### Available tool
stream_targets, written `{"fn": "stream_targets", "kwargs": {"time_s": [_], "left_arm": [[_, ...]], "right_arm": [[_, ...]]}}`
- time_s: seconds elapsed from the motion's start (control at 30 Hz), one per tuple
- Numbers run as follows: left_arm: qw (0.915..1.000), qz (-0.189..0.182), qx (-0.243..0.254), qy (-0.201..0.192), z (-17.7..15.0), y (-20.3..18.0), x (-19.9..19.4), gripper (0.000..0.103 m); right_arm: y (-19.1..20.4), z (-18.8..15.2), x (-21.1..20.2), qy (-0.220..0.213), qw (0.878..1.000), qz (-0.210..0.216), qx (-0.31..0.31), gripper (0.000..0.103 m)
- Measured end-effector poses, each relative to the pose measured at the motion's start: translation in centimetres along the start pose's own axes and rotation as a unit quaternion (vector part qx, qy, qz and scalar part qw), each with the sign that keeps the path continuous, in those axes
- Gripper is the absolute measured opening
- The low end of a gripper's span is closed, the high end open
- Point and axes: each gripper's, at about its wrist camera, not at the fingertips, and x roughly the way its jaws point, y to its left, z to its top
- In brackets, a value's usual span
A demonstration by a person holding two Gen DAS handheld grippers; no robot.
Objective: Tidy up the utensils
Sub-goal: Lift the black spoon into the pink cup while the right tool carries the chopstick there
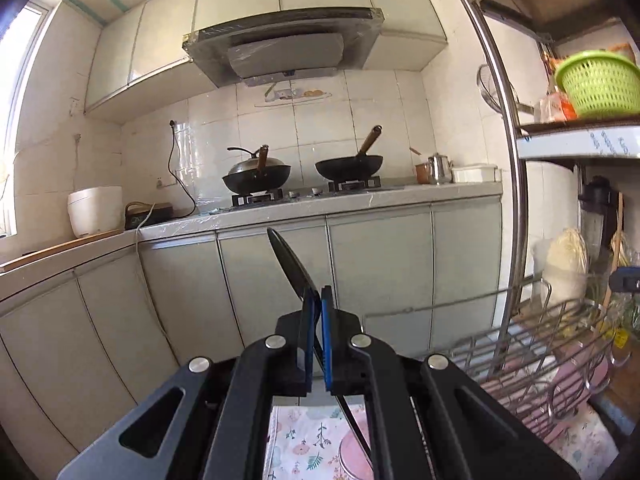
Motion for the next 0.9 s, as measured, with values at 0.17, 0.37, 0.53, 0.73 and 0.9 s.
{"fn": "stream_targets", "kwargs": {"time_s": [0.17,0.37,0.53,0.73,0.9], "left_arm": [[0.9990,-0.021,0.000,0.038,-2.9,-0.7,0.7,0.003],[0.9957,-0.038,0.008,0.084,-5.0,-1.7,0.9,0.004],[0.9926,-0.051,0.014,0.109,-5.4,-2.6,0.4,0.019],[0.9898,-0.071,0.001,0.123,-5.7,-2.9,-1.2,0.029],[0.9882,-0.082,-0.015,0.129,-5.7,-2.7,-2.7,0.029]], "right_arm": [[0.0,-1.5,0.7,0.024,1.000,-0.001,0.005,0.007],[0.4,-2.9,1.3,0.050,0.999,-0.007,0.000,0.007],[0.6,-3.7,1.2,0.067,0.998,-0.013,0.000,0.007],[0.9,-4.6,0.3,0.078,0.997,-0.013,-0.003,0.042],[1.6,-5.4,-1.2,0.073,0.997,-0.016,-0.010,0.044]]}}
